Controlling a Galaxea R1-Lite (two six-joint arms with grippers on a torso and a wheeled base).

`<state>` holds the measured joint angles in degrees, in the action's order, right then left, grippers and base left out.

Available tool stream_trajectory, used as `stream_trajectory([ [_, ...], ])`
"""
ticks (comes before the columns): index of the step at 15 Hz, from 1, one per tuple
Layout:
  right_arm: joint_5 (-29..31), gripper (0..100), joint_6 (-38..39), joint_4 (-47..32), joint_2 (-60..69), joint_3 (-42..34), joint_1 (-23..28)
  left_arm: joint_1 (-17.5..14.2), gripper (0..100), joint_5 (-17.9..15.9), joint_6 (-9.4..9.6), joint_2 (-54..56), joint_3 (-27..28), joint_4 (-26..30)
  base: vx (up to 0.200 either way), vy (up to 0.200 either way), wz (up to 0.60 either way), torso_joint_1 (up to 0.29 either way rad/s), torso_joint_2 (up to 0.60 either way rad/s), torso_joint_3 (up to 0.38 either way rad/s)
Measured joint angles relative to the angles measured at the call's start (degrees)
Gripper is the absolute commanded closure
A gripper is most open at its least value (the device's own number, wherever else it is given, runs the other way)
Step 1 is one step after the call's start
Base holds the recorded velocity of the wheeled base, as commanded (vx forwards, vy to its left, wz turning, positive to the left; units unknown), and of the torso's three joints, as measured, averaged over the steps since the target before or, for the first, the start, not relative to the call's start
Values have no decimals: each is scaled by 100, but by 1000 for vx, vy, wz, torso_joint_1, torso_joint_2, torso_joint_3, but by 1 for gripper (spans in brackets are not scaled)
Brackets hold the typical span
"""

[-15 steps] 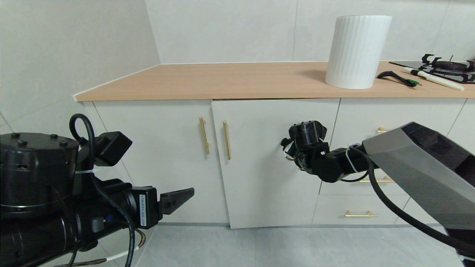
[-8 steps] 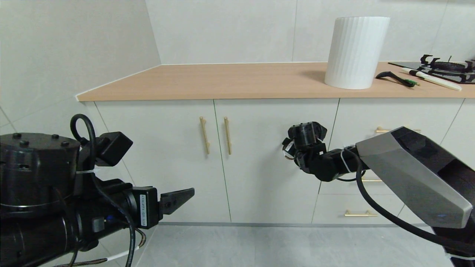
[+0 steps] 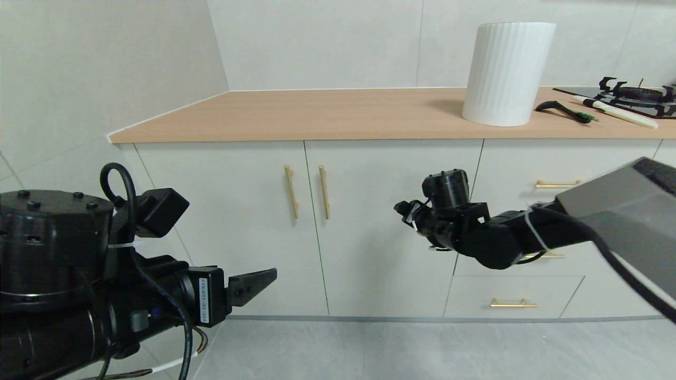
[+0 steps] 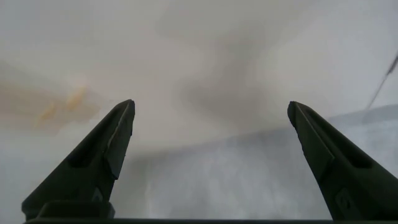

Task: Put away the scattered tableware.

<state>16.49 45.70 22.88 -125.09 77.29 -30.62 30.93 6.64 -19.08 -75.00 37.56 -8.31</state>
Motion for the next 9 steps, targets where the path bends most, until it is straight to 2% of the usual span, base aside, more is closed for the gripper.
stream_trajectory([
  [2, -410, 0, -233, 132, 714, -678, -46, 0, 0, 0, 6, 44, -18, 0, 0, 0, 0, 0, 0, 0],
  [5, -572, 0, -774, 183, 1814, -1530, -79, -9, 0, 2, 37, 311, -52, -2, 0, 0, 0, 0, 0, 0],
  [7, -546, 0, -1234, 200, 2705, -2216, -20, -45, 0, 2, 255, 739, -219, -5, 0, 0, 0, 0, 0, 0],
  [9, -512, 0, -1669, 194, 3654, -2928, 87, -119, 0, 0, 614, 1307, -501, 0, 0, 0, 0, 0, 0, 0],
])
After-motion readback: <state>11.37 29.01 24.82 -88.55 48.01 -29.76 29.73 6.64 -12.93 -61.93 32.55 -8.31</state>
